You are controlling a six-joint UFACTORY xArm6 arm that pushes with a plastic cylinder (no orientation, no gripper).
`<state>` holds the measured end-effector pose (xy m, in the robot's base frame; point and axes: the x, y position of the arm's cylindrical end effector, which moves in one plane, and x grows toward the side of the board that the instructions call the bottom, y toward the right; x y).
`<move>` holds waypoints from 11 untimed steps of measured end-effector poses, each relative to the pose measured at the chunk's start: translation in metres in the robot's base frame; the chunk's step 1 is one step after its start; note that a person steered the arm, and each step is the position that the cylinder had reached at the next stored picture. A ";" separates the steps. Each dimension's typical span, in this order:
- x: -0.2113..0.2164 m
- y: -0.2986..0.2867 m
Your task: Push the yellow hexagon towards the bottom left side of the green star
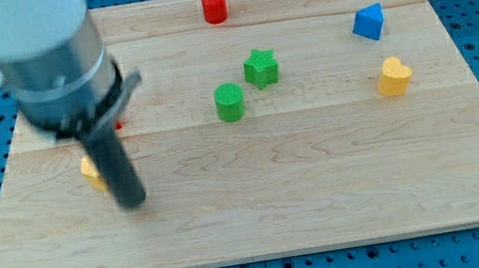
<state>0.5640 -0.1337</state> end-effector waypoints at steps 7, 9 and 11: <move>-0.078 0.027; -0.171 0.096; -0.110 0.108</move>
